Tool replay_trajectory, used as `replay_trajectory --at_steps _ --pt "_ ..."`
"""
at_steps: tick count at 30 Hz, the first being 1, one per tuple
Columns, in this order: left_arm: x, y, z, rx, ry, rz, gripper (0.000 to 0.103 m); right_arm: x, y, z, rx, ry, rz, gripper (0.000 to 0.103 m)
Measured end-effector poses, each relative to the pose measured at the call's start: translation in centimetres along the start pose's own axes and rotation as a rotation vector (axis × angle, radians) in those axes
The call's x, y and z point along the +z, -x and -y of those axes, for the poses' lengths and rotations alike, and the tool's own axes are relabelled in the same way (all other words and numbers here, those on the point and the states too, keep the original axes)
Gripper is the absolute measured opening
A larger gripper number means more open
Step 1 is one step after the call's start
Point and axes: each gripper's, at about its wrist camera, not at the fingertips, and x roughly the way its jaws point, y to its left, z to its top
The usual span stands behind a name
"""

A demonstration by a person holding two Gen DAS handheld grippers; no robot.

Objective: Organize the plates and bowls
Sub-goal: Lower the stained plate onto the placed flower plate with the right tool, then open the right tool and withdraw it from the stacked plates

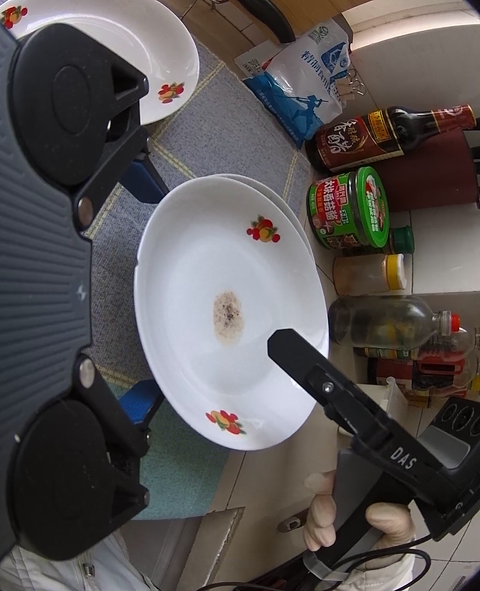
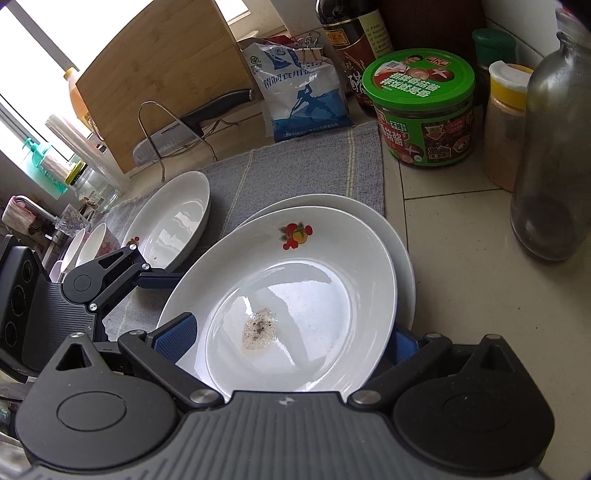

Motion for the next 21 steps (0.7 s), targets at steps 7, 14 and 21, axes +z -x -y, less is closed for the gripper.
replay_trajectory --at_steps 7,14,21 --pt "0.0 0.1 0.1 0.006 -0.012 0.003 0.101 -0.1 0.6 -0.4 -0.032 0.010 0.012 0.103" --pt "0.1 0.5 0.3 0.017 0.004 0.019 0.101 -0.5 0.9 -1.3 -0.082 0.043 0.010 0.103" --pt "-0.1 1.6 0.6 0.040 0.038 0.035 0.101 -0.9 0.8 -1.9 -0.124 0.066 0.011 0.103"
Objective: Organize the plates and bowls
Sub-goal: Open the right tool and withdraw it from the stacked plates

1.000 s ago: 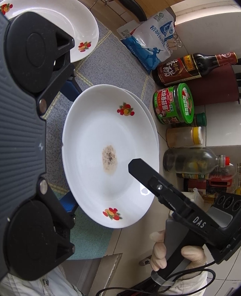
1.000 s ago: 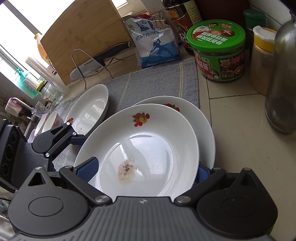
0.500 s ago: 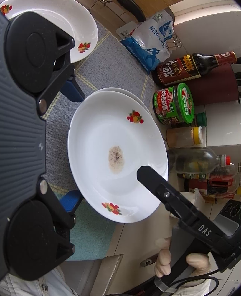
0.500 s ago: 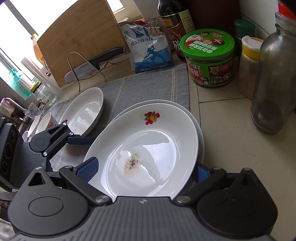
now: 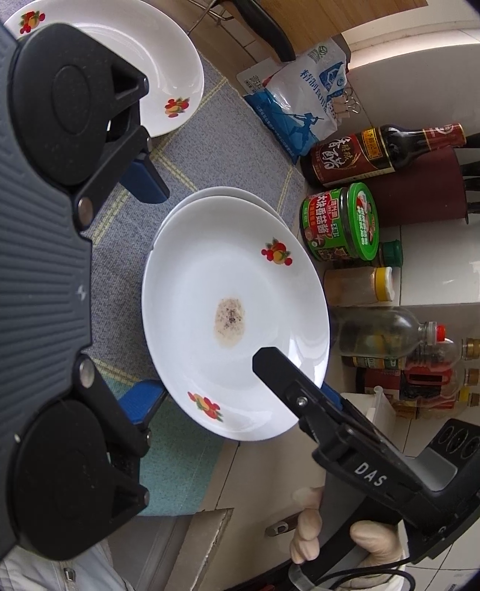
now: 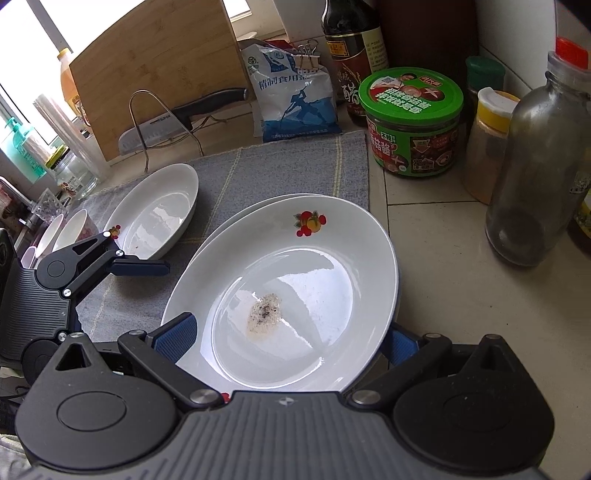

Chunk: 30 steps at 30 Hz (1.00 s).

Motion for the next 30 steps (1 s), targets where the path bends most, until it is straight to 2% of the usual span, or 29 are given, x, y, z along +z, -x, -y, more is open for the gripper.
replay_trajectory --at_steps 6,11,16,23,30 --pt "-0.1 1.0 0.1 0.007 0.037 0.021 0.101 -0.5 0.1 -0.5 -0.059 0.010 -0.009 0.103" --pt "-0.4 1.9 0.1 0.012 0.061 0.037 0.101 -1.1 0.2 -0.6 -0.077 0.005 -0.008 0.103" --pt "-0.8 2.9 0.1 0.038 0.092 0.054 0.101 -1.3 1.1 -1.8 -0.136 0.048 0.040 0.103" --pt "-1.7 4.7 0.0 0.126 0.161 0.080 0.102 -1.9 2.3 -4.8 -0.265 0.147 0.156 0.103" --pt "-3.2 6.0 -0.4 0.252 0.284 0.052 0.102 -2.4 2.1 -7.2 -0.304 0.193 0.242 0.103"
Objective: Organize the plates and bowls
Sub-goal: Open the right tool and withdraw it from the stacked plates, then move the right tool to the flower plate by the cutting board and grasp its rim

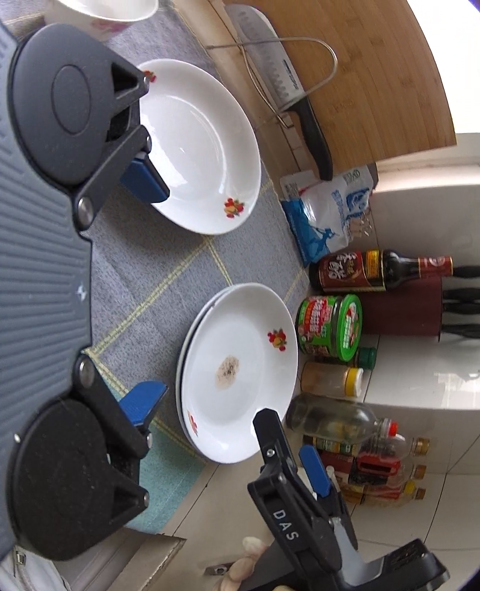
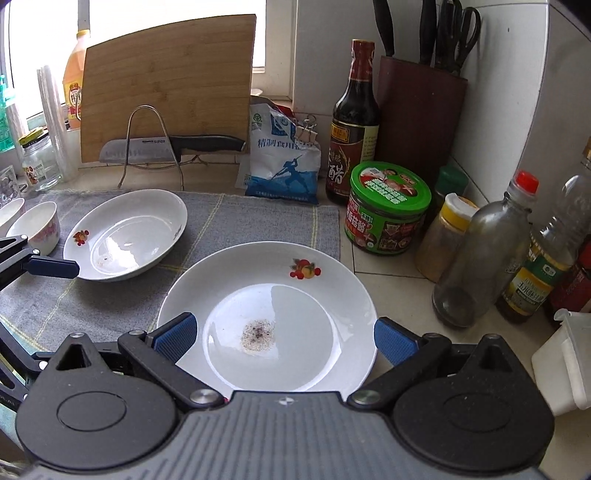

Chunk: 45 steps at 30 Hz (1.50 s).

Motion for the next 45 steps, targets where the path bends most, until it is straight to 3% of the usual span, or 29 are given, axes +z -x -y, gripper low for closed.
replay_trajectory --at_steps 8,11,19,28,35,45 --pt "-1.8 1.2 -2.5 0.205 0.161 -0.082 0.102 1.6 -1.3 -2.3 0.075 0.013 0.055 0.103" --pt "-2.7 1.2 -3.6 0.243 0.183 -0.105 0.102 2.0 -1.9 -3.4 0.108 0.020 0.047 0.103" --pt "-4.2 -0.9 -6.1 0.231 0.210 -0.121 0.102 2.0 -2.1 -6.9 0.104 0.043 0.016 0.103" --pt "-3.7 -3.4 -8.1 0.196 0.208 -0.107 0.102 2.5 -2.1 -8.2 0.086 0.066 -0.003 0.103" --pt "-3.1 -4.4 -8.7 0.202 0.207 -0.094 0.103 3.8 -4.1 -8.6 0.151 0.078 -0.037 0.103" --pt "-2.8 -4.9 -9.0 0.198 0.200 -0.081 0.103 7.0 -8.6 -10.2 0.254 0.189 -0.081 0.103"
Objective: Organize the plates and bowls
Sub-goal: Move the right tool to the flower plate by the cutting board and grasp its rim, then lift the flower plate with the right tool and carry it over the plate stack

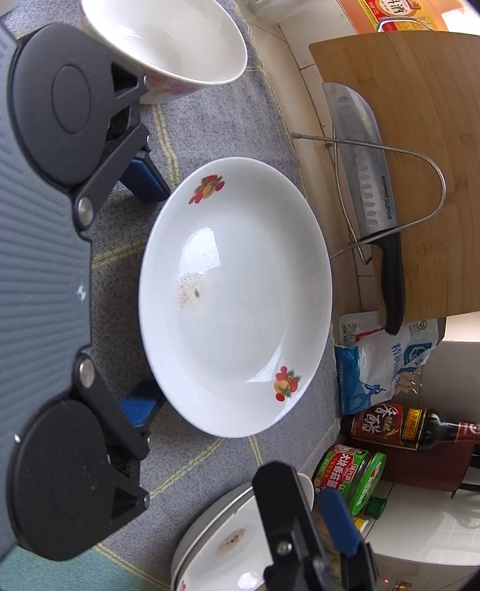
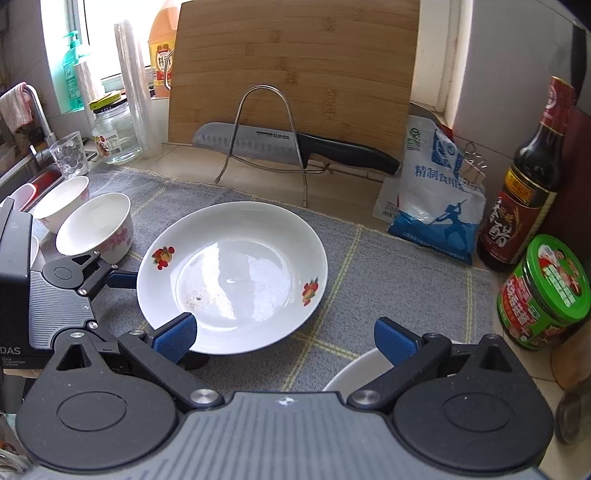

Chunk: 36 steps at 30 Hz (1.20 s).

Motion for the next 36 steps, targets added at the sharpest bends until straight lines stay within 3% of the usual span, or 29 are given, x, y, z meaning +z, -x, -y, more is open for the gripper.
replay_trajectory --at_steps 23,30,36 --pt "-0.2 -0.2 0.3 -0.003 -0.008 0.034 0.102 6.4 -11.5 3.7 0.240 0.039 -0.169 0.103" --pt "-0.3 -0.2 0.5 0.002 -0.016 0.038 0.102 7.9 -13.9 4.3 0.327 0.018 -0.208 0.088" --pt "-0.2 -0.2 0.6 0.004 -0.025 0.038 0.102 8.4 -14.7 4.4 0.384 0.027 -0.220 0.086"
